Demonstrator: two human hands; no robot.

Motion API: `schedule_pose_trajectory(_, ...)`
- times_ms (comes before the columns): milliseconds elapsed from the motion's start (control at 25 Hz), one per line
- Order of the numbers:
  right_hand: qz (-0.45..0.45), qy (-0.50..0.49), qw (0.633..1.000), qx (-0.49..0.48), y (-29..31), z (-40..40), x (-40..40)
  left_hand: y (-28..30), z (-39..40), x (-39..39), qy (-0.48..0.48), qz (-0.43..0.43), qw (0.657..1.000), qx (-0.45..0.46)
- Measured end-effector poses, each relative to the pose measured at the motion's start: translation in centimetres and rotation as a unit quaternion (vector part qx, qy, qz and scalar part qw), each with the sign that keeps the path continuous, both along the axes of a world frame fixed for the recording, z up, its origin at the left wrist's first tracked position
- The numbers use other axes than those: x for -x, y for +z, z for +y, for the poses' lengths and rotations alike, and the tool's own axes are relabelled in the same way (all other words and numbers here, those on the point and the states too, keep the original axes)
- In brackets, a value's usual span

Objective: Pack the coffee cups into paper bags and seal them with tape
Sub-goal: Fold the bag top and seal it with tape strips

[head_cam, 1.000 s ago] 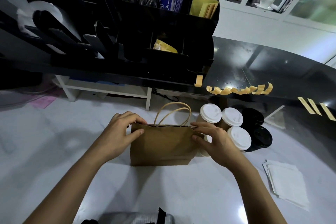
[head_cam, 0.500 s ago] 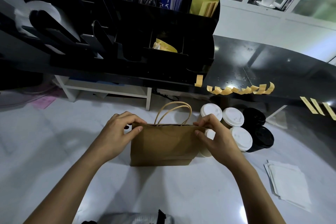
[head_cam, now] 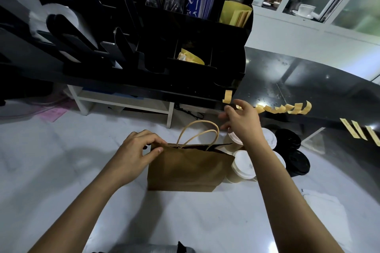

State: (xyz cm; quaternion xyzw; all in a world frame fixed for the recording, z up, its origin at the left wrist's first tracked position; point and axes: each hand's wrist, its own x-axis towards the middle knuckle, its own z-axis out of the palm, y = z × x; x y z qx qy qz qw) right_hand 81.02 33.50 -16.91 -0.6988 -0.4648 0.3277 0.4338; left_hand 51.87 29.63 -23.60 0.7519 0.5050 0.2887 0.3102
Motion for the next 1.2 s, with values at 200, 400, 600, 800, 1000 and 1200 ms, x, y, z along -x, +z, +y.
schedule_pose_trajectory(200, 0.049, -0.010, 0.998, 0.046, 0.6, 2.4, 0.8, 0.1, -0.4, 0.0, 0.000, -0.002, 1.000, 0.001)
schedule_pose_trajectory(400, 0.036, -0.036, 0.997, 0.056, 0.4, 3.5, 0.1, 0.3, -0.6, -0.1, 0.007, -0.001, 1.000, -0.002)
schedule_pose_trajectory(600, 0.039, -0.061, 0.997, 0.014, 0.3, 2.9, 0.0, 0.4, -0.6, -0.1, 0.006, 0.002, 1.000, 0.004)
schedule_pose_trajectory(800, 0.028, -0.070, 0.997, 0.013, 0.5, 1.3, 0.0, 0.3, -0.6, -0.1, 0.008, 0.009, 1.000, 0.004)
schedule_pose_trajectory(1000, 0.074, -0.024, 0.997, 0.028, 1.1, -1.0, -0.2, 0.4, -0.8, -0.2, 0.011, 0.008, 1.000, 0.001)
schedule_pose_trajectory(1200, 0.097, -0.014, 0.995, 0.027, 0.9, -3.8, -0.5, 0.6, -1.2, -0.5, 0.050, -0.016, 0.999, 0.011)
